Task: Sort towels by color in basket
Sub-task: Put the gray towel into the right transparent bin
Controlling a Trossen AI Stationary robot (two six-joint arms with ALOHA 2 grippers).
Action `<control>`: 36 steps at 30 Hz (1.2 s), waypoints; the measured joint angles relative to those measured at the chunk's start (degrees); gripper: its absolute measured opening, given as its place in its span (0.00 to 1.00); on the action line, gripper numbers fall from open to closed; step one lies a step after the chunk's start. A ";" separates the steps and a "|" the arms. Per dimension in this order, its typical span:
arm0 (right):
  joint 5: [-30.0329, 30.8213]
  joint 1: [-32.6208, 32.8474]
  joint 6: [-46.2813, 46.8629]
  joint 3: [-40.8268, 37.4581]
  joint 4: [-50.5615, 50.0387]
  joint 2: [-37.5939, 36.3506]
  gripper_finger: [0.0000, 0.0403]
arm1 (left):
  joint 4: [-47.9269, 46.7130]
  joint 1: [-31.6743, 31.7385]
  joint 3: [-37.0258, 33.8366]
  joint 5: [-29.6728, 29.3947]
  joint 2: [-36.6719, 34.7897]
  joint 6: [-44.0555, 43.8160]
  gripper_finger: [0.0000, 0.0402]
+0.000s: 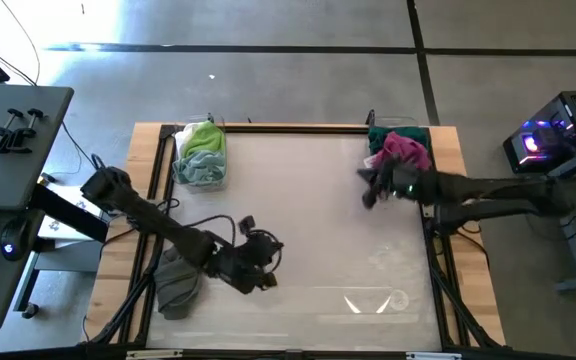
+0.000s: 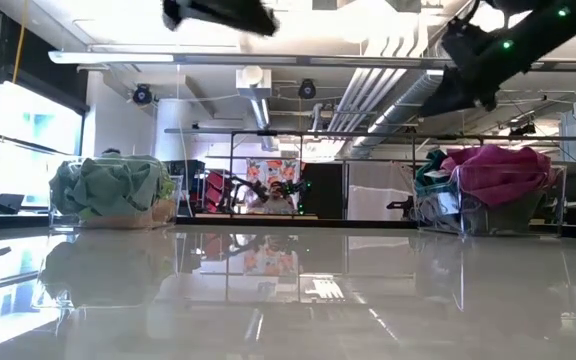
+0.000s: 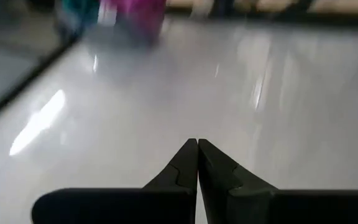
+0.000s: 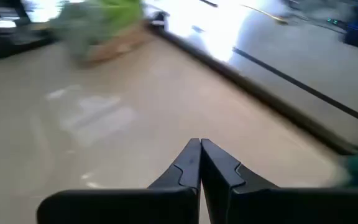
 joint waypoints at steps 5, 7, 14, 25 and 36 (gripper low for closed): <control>0.75 11.52 0.17 -7.64 17.92 3.67 0.00 | -33.89 -0.47 12.79 11.75 0.63 -20.96 0.00; 0.82 14.98 0.00 -10.36 24.89 5.59 0.00 | -42.30 -0.48 15.88 17.74 0.63 -27.00 0.00; 0.83 23.48 -3.82 -14.04 39.75 12.89 0.00 | -61.26 -3.77 19.33 29.49 0.64 -42.72 0.00; -2.32 26.21 -7.38 -14.08 45.79 21.59 0.01 | -70.18 -13.16 16.37 31.76 0.89 -66.51 0.19; -2.42 26.12 -7.38 -14.08 45.91 23.04 0.02 | -69.69 -16.66 9.81 46.67 0.72 -81.41 0.57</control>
